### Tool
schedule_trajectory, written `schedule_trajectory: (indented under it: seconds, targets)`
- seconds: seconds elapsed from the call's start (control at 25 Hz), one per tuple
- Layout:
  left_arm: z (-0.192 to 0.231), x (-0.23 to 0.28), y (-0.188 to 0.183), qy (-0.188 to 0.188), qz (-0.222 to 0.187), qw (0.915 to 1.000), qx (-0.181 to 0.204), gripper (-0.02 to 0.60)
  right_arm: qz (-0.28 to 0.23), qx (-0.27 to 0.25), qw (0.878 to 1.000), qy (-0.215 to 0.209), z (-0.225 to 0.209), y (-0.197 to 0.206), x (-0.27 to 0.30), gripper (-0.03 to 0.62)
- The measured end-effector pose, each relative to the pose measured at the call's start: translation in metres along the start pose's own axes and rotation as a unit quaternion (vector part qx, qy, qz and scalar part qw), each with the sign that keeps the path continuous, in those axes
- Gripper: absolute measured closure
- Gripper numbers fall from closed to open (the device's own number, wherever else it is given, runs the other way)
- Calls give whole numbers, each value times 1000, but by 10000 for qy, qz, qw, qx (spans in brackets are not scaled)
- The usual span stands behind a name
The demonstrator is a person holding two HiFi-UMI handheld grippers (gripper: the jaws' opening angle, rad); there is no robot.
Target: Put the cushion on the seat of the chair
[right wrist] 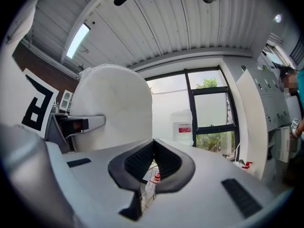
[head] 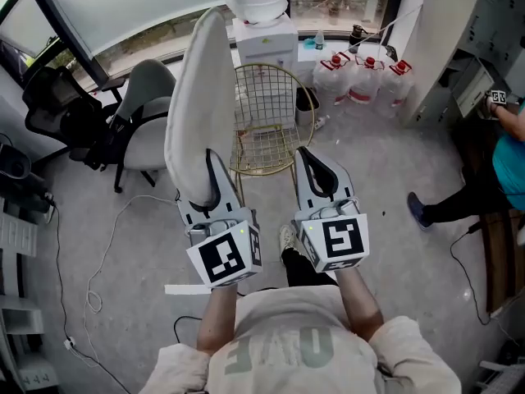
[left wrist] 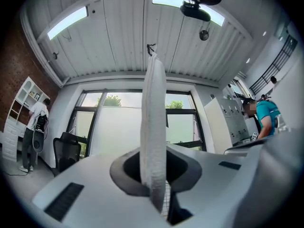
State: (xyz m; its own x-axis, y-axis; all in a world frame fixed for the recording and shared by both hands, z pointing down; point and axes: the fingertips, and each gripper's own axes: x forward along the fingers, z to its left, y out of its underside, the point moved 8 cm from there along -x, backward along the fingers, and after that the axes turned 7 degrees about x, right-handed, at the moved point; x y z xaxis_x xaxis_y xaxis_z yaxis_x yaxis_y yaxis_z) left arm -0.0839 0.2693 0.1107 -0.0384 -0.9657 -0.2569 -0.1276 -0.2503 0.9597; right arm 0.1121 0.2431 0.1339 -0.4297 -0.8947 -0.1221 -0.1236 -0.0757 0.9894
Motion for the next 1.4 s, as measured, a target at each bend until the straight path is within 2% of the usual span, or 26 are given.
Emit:
schedule_trajectory:
  seconds: [0.32, 0.6, 0.92, 1.2, 1.4]
  targets:
    - [-2, 139, 10, -353, -40, 9989, 316, 538, 80, 64, 9995, -285, -59, -12, 144, 579]
    - [-3, 226, 26, -504, -46, 9978, 424, 538, -56, 28, 9995, -312, -98, -17, 222, 579]
    - [0, 270, 31, -546, -154, 9979, 297, 538, -5, -134, 9993, -361, -107, -21, 259, 579]
    - [3, 294, 29, -401, -299, 9986, 160, 538, -123, -246, 9994, -221, -110, -31, 276, 579]
    - [6, 303, 31, -240, -368, 9988, 198, 538, -172, -193, 9995, -183, -106, -29, 288, 579]
